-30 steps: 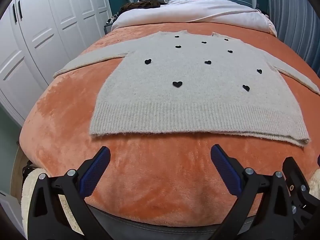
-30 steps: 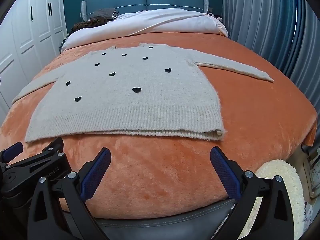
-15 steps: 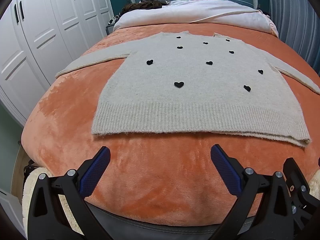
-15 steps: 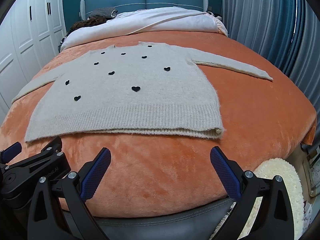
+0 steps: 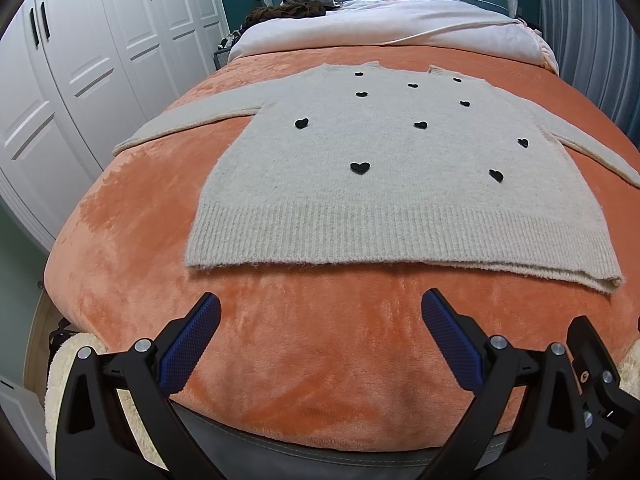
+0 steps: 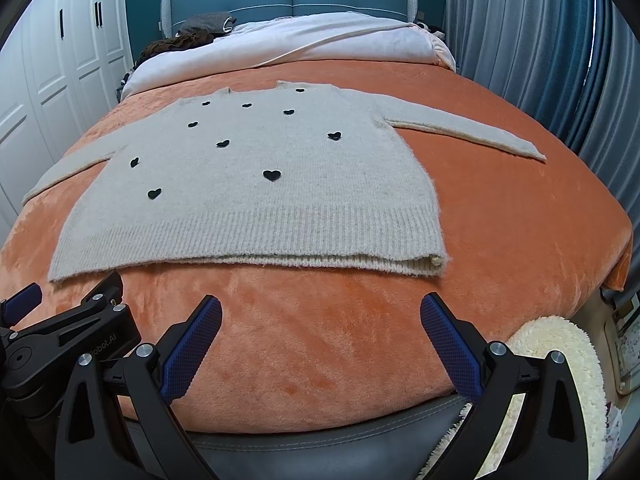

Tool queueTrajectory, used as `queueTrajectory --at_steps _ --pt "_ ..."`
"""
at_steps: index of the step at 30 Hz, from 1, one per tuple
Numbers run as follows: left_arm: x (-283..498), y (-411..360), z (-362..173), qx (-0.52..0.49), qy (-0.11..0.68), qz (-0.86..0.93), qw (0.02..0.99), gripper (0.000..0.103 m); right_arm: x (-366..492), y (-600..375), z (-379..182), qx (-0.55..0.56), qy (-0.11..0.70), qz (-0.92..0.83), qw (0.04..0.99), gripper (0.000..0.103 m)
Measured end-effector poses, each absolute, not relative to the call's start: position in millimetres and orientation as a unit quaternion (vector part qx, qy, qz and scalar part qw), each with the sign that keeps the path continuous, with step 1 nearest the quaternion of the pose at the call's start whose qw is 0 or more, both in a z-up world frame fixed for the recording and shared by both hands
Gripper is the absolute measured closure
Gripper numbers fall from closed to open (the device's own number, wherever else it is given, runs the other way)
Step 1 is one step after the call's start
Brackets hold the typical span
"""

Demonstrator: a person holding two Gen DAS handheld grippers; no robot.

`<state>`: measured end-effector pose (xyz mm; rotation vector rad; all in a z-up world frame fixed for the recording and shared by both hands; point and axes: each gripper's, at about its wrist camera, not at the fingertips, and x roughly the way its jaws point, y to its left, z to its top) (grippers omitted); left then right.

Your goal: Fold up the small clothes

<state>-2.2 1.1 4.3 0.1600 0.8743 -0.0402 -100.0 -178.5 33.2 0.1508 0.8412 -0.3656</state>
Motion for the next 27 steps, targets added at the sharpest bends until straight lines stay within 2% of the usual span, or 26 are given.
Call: queueTrajectory --at_steps 27 --pt "-4.1 2.5 6.5 0.078 0.424 -0.017 0.902 0.005 -97.6 -176.9 32.0 0.070 0.407 -0.177 0.893 0.005"
